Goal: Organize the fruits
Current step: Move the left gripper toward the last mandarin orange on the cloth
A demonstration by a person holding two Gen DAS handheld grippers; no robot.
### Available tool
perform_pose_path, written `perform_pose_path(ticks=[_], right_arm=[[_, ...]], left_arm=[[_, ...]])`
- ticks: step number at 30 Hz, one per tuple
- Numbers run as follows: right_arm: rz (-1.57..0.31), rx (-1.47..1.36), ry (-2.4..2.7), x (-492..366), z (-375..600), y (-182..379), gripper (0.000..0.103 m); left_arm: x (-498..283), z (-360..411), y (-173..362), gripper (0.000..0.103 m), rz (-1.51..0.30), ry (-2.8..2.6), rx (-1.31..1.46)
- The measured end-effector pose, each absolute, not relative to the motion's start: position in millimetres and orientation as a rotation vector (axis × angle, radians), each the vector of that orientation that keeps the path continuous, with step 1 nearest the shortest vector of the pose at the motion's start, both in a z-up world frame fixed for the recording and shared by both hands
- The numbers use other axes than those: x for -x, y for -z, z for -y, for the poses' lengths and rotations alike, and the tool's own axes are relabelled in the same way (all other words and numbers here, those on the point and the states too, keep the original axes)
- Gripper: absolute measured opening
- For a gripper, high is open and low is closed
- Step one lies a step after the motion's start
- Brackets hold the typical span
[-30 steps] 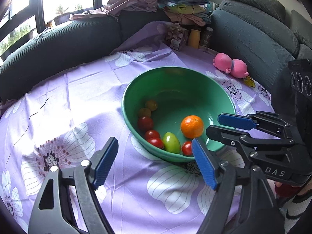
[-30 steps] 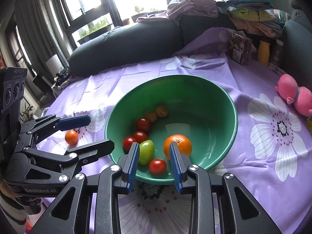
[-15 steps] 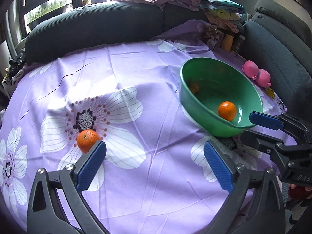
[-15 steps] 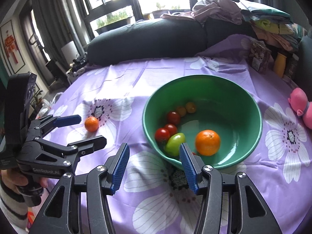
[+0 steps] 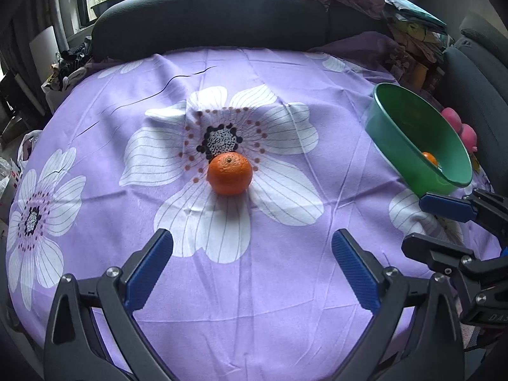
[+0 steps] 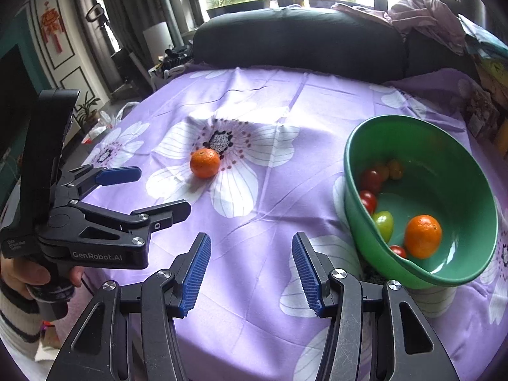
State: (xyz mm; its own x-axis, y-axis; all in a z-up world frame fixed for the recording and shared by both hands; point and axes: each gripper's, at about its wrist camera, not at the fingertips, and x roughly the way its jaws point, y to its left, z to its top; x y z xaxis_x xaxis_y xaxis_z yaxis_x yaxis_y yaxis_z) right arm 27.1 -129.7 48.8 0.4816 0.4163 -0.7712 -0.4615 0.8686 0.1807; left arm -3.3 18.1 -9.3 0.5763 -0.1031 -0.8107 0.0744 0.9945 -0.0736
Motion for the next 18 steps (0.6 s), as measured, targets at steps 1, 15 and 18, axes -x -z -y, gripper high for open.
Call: perform_pose_path(ticks=[1,15,18], right_arm=[[-0.927,0.058,-0.538,-28.1,127.2,-47.8,0.054],[-0.968,0.088,-0.553,-51.7,101.0,-33.8,0.054],[-0.979,0.097,-0.560,-58.5,95.1,-29.9,0.054]], left_arm=[[3.3,-20.3,10.6,0.101,-0.953,0.100,0.038],[-12.9,-42.2,20.6,0.101,-0.957,0.103,0.087],[-16.8,-47.0,20.0,0.101,-0.949,0.115,0.102]])
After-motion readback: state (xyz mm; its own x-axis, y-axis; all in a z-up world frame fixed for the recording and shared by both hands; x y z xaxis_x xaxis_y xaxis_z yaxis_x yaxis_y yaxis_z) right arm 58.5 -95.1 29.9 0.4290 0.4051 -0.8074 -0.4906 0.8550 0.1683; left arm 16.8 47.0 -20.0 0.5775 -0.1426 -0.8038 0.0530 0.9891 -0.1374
